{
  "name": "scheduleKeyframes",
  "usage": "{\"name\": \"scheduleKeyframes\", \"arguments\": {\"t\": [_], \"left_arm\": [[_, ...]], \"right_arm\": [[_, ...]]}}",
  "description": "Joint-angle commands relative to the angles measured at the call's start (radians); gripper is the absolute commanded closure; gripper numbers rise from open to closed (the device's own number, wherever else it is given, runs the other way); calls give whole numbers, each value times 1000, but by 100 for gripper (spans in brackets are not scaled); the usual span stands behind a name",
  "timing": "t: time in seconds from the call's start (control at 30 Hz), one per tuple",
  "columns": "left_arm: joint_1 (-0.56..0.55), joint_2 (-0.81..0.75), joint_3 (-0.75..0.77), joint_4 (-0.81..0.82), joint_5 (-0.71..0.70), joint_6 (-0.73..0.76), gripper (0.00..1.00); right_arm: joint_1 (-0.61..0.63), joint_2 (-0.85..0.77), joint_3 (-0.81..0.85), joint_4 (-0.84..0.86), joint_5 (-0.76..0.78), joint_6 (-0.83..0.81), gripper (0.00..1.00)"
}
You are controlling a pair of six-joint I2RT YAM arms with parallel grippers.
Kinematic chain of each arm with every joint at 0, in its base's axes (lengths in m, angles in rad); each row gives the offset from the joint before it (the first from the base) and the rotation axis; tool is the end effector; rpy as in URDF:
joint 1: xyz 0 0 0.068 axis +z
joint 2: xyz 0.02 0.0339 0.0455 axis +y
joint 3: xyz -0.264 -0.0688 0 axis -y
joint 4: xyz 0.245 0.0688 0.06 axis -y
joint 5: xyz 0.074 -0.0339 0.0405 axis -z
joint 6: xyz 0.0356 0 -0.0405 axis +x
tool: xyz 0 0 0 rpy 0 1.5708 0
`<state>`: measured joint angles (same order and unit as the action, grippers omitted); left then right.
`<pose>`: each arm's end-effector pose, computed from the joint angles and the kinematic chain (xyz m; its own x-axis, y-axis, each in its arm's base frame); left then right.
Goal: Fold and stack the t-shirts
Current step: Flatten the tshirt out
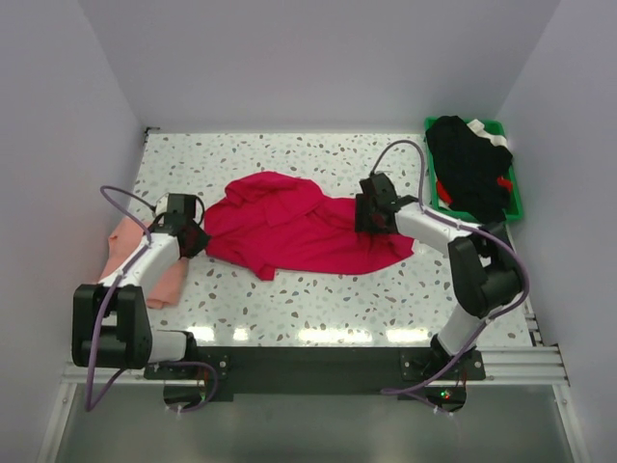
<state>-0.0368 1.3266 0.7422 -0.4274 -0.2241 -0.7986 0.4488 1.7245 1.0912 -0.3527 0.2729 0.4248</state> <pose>0.2514 -0.0013 0.1924 -0.5324 -0.6793 -0.5050 -0.6641 0.7052 -0.2485 0.3224 0.1446 0.1875 -0.8014 0.0546 -0.5956 0.0511 0.9984 0.0228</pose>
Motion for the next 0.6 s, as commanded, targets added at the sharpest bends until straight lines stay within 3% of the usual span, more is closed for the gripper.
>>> {"name": "scheduleKeyframes", "arguments": {"t": [0.0,0.07,0.2,0.23,0.37,0.5,0.57], "left_arm": [[11,14,29,12,35,29,100],[11,14,28,21,51,29,100],[11,17,32,24,55,38,100],[11,16,34,24,57,38,100],[11,16,33,29,71,47,100],[11,16,23,38,83,52,100],[11,16,23,39,92,53,100]], "right_arm": [[-7,-46,-5,24,121,-17,29],[-7,-25,22,27,134,-29,28],[-7,43,81,17,118,-47,44],[-7,50,93,14,117,-50,57],[-13,98,220,-31,140,-75,85],[-35,213,427,-61,150,-139,94],[-59,332,617,-125,155,-155,96]]}}
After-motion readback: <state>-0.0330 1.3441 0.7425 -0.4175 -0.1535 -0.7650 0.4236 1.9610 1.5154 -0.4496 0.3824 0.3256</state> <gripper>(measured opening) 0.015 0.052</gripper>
